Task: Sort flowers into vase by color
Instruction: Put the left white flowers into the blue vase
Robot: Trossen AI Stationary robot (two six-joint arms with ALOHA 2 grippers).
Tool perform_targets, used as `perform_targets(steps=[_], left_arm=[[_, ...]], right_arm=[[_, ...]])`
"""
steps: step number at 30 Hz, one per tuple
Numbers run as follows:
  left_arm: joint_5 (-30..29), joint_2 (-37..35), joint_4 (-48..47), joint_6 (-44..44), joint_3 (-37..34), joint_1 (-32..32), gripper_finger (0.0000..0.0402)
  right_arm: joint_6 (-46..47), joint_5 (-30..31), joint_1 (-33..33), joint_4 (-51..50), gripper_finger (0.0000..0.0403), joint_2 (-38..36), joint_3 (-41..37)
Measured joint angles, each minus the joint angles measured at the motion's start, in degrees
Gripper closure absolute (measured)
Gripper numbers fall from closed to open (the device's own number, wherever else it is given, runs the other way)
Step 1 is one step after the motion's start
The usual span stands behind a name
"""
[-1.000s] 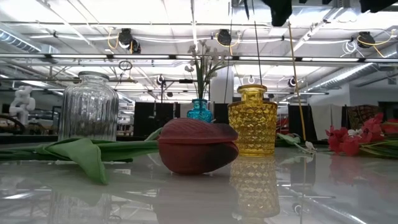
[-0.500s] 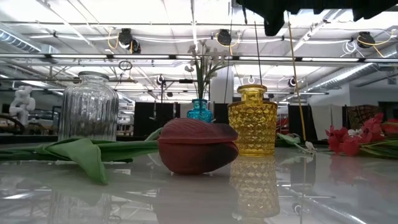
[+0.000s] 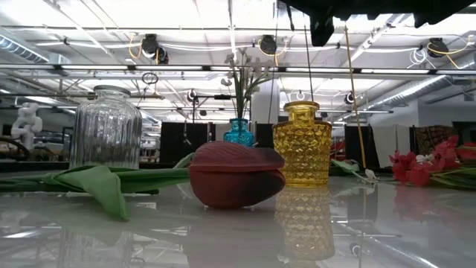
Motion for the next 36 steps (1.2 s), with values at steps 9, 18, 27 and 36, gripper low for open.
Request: perform_targets(steps=[9, 18, 27, 36], left_arm=[[0.86, 0.0, -1.94, -1.56, 0.02, -0.59, 0.0292], [0.36, 0.09, 5.31, -1.79, 0.02, -0.61, 0.0156], [-0.15, -1.92, 6.36, -1.84, 0.04, -0.5, 0.0166], [-0.15, -1.95, 4.55, -1.51, 0.04, 0.28, 0.0255]], right_arm=[[-0.32, -0.19, 0.0, -0.47, 0.0399, 0.03, 0.0], [-0.42, 0.27, -0.05, -0.09, 0.0402, 0.02, 0.0], [-0.42, 0.24, -0.05, -0.32, 0.0402, 0.02, 0.0], [-0.63, 0.2, -0.03, -0.09, 0.0403, 0.02, 0.0]])
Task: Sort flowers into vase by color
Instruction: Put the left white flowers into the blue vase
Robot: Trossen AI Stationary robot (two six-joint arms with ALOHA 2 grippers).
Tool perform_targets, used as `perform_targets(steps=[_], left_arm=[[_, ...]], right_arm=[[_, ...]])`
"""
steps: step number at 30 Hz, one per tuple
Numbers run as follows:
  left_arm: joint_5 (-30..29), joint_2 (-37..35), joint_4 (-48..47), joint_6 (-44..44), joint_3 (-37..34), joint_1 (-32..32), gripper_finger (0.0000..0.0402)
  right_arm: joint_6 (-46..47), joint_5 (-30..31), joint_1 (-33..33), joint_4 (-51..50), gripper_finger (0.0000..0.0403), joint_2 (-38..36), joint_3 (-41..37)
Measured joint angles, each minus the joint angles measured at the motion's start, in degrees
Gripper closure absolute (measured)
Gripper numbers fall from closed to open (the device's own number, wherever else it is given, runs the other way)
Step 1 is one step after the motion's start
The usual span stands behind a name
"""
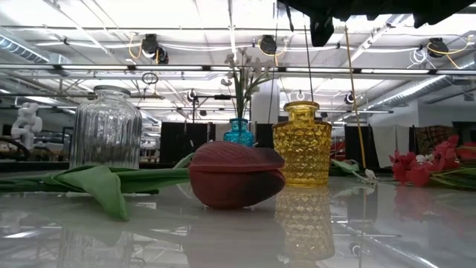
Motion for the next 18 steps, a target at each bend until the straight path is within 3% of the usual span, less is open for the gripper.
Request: perform_targets(steps=[4, 12, 18], left_arm=[[0.0, 0.0, -0.05, 1.03, 0.0, 0.25, 0.0297], [2.23, 0.0, -0.11, 3.03, 0.0, 0.73, 0.0383], [2.25, -1.62, -2.74, 6.58, -0.04, 2.79, 0.0384]], right_arm=[[-0.23, 0.0, 0.0, 0.03, 0.0399, -0.01, 0.0], [-0.27, 0.01, 0.0, 0.04, 0.035, -0.02, 0.0], [0.06, 1.38, -0.02, 0.0, 0.032, -0.03, 0.0]])
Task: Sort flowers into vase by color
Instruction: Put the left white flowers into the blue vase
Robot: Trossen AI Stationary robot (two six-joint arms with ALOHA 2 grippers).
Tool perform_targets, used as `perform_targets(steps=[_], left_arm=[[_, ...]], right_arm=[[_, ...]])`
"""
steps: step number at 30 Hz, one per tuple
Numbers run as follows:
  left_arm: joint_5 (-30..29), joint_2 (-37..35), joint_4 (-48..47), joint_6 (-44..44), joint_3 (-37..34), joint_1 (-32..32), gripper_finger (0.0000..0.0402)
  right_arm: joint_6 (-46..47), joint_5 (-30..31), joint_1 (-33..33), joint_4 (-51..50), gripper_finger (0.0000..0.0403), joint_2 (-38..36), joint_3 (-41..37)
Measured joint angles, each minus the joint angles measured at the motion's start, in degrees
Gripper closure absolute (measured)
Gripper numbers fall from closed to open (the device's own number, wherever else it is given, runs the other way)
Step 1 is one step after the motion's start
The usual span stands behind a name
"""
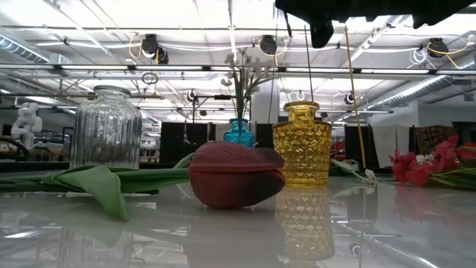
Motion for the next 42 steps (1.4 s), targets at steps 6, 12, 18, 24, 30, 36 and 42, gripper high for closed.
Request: perform_targets(steps=[6, 12, 18, 24, 30, 36, 42], left_arm=[[-0.28, -5.74, -9.04, 2.57, 0.0, 4.04, 0.0381], [-0.26, -9.75, -16.29, 2.32, 0.0, 9.12, 0.0381], [2.4, -11.96, -11.76, 1.91, -5.19, 16.49, 0.038], [14.9, -15.11, 4.21, -3.22, -16.85, 26.23, 0.038], [19.45, -15.0, 18.01, -6.1, -25.64, 32.05, 0.038], [23.03, -14.21, 24.44, -10.07, -30.21, 34.92, 0.038], [23.13, -11.46, 29.82, -11.61, -32.04, 35.06, 0.038]], right_arm=[[0.15, 4.85, 0.04, -4.97, 0.0282, -2.14, 0.0], [0.41, 6.58, 0.02, -6.78, 0.025, -3.74, 0.0], [0.61, 6.23, 0.04, -7.4, 0.0241, -4.04, 0.0], [0.59, 6.23, 0.04, -8.46, 0.0242, -4.04, 0.0], [0.12, 6.23, -0.26, -8.59, 0.0243, -4.04, 0.0], [0.13, 6.25, -0.64, -8.59, 0.0243, -4.04, 0.0], [0.12, 6.25, -0.79, -8.54, 0.0243, -4.04, 0.0]])
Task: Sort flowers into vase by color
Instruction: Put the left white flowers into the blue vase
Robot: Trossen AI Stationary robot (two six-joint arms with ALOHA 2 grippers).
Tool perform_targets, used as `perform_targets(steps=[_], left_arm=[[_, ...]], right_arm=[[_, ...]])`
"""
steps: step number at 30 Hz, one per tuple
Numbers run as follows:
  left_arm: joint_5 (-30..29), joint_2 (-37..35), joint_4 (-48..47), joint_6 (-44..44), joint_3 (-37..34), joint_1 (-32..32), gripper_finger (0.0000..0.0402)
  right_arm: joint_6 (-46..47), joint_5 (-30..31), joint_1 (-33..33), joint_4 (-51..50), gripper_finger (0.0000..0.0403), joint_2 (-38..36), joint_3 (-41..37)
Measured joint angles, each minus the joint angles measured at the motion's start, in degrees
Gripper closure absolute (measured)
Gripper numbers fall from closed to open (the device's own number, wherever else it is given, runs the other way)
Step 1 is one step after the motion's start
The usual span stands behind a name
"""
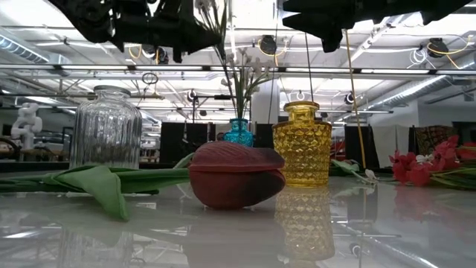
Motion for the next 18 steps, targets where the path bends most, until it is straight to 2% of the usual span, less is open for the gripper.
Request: perform_targets(steps=[10, 18], left_arm=[[-2.15, 7.3, 6.51, -0.02, 0.04, 0.38, 0.038], [-2.26, 7.8, 5.93, 0.0, 0.04, 1.86, 0.038]], right_arm=[[0.01, 0.0, -0.24, 0.33, 0.0243, 0.02, 0.0], [0.01, -0.1, -0.22, 0.35, 0.0243, 0.02, 0.0]])
